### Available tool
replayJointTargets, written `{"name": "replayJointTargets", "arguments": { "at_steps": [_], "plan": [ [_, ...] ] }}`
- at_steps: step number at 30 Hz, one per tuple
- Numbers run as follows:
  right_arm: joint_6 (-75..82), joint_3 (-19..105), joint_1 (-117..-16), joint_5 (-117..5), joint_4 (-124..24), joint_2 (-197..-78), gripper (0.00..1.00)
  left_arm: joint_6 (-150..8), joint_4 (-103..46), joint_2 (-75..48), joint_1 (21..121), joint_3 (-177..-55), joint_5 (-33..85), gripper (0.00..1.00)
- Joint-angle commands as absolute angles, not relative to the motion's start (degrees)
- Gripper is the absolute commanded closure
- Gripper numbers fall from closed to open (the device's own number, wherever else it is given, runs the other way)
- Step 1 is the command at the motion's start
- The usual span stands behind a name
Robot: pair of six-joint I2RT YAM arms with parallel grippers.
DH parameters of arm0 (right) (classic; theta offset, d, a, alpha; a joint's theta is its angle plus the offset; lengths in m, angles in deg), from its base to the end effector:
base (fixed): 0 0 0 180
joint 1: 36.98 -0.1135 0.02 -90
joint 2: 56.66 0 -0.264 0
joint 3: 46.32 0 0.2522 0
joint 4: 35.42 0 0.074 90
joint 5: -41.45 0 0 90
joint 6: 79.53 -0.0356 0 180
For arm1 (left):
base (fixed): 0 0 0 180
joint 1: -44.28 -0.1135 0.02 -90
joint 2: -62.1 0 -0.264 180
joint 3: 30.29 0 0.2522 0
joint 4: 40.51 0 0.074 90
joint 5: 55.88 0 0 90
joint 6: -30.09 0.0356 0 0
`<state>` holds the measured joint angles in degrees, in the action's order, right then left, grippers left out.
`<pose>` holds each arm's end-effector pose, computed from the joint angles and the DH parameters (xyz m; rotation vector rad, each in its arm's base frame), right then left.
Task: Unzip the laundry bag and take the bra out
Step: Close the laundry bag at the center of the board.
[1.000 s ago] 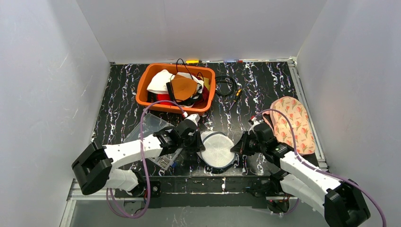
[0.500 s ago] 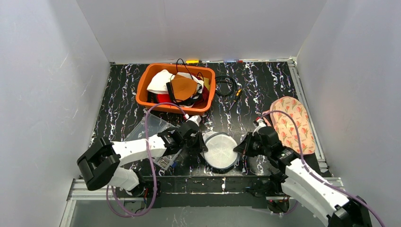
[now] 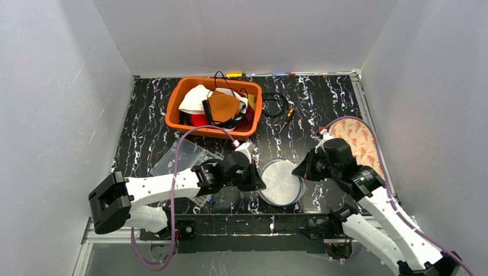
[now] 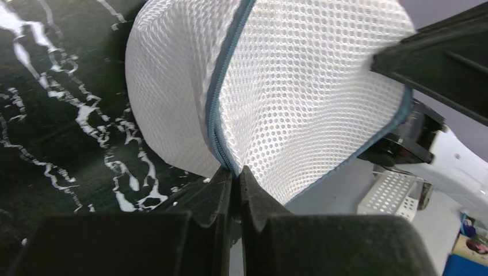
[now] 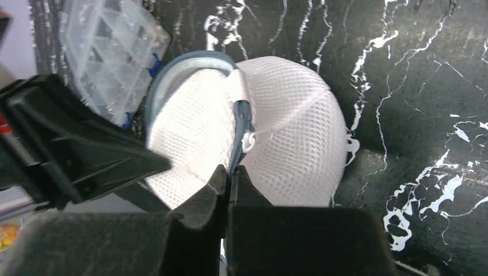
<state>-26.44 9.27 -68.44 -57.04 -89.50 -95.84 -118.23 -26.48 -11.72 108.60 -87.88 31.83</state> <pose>0.1199 0.0795 0.2848 0.0261 2.3465 0.7914 0.1215 -0.2559 0.2413 0.1527 2.3884 -1.2287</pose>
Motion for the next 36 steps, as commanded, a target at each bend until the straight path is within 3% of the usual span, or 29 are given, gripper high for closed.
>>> {"name": "replayJointTargets", "arguments": {
  "at_steps": [1,6,14,18,21,22,27,36],
  "plan": [
    [-28.68,-0.08,-68.15,-56.13,-81.37,-96.42,0.99,-118.67,-25.02,-10.77,109.59,-85.28,36.06,1.00],
    [-33.08,-11.04,-68.11,-55.07,-70.86,-95.10,0.99,-116.21,-22.80,-12.48,109.50,-84.13,41.25,1.00],
    [-32.17,-12.75,-68.10,-54.51,-69.11,-97.30,0.97,-113.90,-21.71,-15.27,108.04,-83.63,45.72,1.00],
    [-30.99,-9.66,-68.14,-53.28,-73.13,-93.59,0.45,-113.83,-22.13,-16.52,107.36,-83.60,45.51,1.00],
    [-30.63,-6.77,-68.15,-52.52,-76.99,-91.23,0.22,-114.49,-22.55,-16.89,106.85,-83.31,45.54,1.00],
    [-30.89,-6.06,-68.11,-52.57,-78.18,-90.70,0.19,-114.99,-22.84,-16.99,106.65,-83.14,45.44,1.00],
    [-37.77,-8.93,-68.11,-56.02,-79.18,-86.40,0.17,-120.35,-26.29,-16.18,104.48,-80.01,44.26,1.00],
    [-53.52,-23.25,-68.14,-64.10,-63.30,-80.11,0.22,-130.15,-31.30,-12.57,102.47,-76.87,42.38,1.00]
  ]
}}
